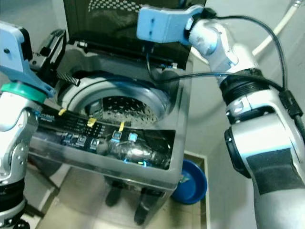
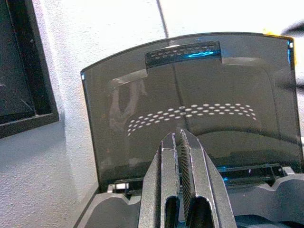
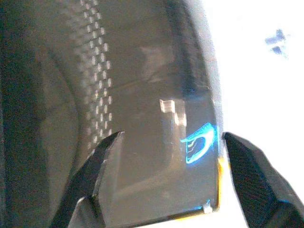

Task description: Clothes washing

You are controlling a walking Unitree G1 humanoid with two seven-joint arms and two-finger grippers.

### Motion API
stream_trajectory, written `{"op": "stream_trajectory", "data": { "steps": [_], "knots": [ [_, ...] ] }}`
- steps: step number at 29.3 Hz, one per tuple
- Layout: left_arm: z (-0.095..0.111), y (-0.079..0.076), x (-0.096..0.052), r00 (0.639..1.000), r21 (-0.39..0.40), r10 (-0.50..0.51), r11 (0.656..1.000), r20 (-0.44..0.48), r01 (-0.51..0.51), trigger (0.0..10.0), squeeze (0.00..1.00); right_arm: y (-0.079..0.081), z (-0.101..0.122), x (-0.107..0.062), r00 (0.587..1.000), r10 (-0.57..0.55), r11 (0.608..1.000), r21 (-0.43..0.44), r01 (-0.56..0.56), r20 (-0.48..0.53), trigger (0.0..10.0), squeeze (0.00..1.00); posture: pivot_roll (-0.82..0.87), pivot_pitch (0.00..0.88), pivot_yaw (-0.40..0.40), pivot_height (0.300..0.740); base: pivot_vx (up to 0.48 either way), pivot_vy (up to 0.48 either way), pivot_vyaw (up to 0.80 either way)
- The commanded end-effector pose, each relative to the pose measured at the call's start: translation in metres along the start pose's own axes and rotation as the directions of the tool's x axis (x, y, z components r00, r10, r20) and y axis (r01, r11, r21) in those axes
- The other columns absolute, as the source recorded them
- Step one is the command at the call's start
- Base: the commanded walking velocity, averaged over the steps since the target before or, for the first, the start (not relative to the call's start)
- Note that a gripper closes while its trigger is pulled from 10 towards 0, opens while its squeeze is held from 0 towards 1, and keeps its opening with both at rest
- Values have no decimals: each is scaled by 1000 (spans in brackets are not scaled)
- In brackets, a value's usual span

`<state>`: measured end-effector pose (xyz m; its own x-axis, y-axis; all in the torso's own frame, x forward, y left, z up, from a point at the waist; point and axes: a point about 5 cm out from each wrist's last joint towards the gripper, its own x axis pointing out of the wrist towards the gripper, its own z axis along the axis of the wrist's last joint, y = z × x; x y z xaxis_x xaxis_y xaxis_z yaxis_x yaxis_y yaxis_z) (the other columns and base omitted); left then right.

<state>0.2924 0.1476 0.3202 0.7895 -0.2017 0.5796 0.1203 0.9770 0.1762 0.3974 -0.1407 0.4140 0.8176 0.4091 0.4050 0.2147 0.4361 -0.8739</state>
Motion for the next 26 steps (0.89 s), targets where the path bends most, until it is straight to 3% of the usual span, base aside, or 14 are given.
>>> {"op": "stream_trajectory", "data": {
  "steps": [1, 3, 4, 6, 8, 9, 10, 12, 13, 15, 17, 18, 22, 26],
  "knots": [
    [-2, -4, 0, 1000, -5, -12, 1000, -9, 12, 10000, 0, -24, -4, -1, 979, -200, 936, 287, 203, -40, 10000, 0, 22, 0, -17, 740, 0, 0, 0],
    [-2, -5, 0, 1000, -7, -14, 1000, -8, 14, 10000, 0, -30, -9, -6, 947, -315, 777, 559, 291, -55, 10000, 0, 31, 0, -18, 740, 0, 0, 0],
    [-2, -5, 0, 1000, -7, -14, 1000, -8, 14, 10000, 0, -30, -9, -6, 947, -315, 777, 559, 291, -55, 10000, 0, 31, 0, -18, 740, 0, 0, 0],
    [-2, -4, 0, 1000, -4, -13, 1000, -7, 13, 10000, 0, -25, -7, -10, 937, -349, 686, 679, 261, -8, 10000, 0, 34, 0, -17, 740, 0, 0, 0],
    [-2, -4, 0, 1000, -4, -13, 1000, -7, 13, 10000, 0, -25, -7, -10, 937, -349, 686, 679, 261, -8, 10000, 0, 34, 0, -17, 740, 0, 0, 0],
    [-2, -3, 0, 1000, -4, -12, 1000, -10, 12, 10000, 0, -17, -6, -12, 930, -367, 620, 749, 234, 13, 10000, 0, 34, 0, -18, 740, 0, 0, 0],
    [-2, -3, 0, 1000, -4, -12, 1000, -10, 12, 10000, 0, -17, -6, -12, 930, -367, 620, 749, 234, 13, 10000, 0, 34, 0, -18, 740, 0, 0, 0],
    [-4, -3, -2, 1000, -5, -12, 1000, -17, 12, 10000, 0, -2, -8, -14, 927, -376, 503, 837, 215, -12, 10000, 0, 36, 0, -20, 740, 0, 0, 0],
    [-4, -3, -2, 1000, -5, -12, 1000, -17, 12, 10000, 0, -2, -8, -14, 927, -376, 503, 837, 215, -12, 10000, 0, 36, 0, -20, 740, 0, 0, 0],
    [-7, -3, -3, 999, -31, -1, 1000, -35, 0, 10000, 0, 22, -9, -19, 927, -372, 431, 876, 215, -45, 10000, 0, 40, 0, -21, 740, 0, 0, 0],
    [-7, -3, -3, 999, -31, -1, 1000, -35, 0, 10000, 0, 22, -9, -19, 927, -372, 431, 876, 215, -45, 10000, 0, 40, 0, -21, 740, 0, 0, 0],
    [-9, 0, -3, 999, -63, 15, 998, -48, -18, 10000, 0, 38, -8, -25, 928, -368, 393, 895, 212, -58, 10000, 0, 47, 0, -14, 740, 0, 0, 0],
    [-12, 8, -4, 996, -108, 45, 993, -73, -53, 10000, 0, 66, 5, -43, 917, -394, 342, 916, 211, -65, 10000, 0, 52, 0, 3, 740, 0, 0, 0],
    [-13, 12, -1, 995, -124, 58, 990, -81, -68, 10000, 0, 70, 19, -53, 885, -461, 312, 923, 223, -58, 10000, 0, 52, 0, 14, 740, 0, 0, 0]
  ]
}}
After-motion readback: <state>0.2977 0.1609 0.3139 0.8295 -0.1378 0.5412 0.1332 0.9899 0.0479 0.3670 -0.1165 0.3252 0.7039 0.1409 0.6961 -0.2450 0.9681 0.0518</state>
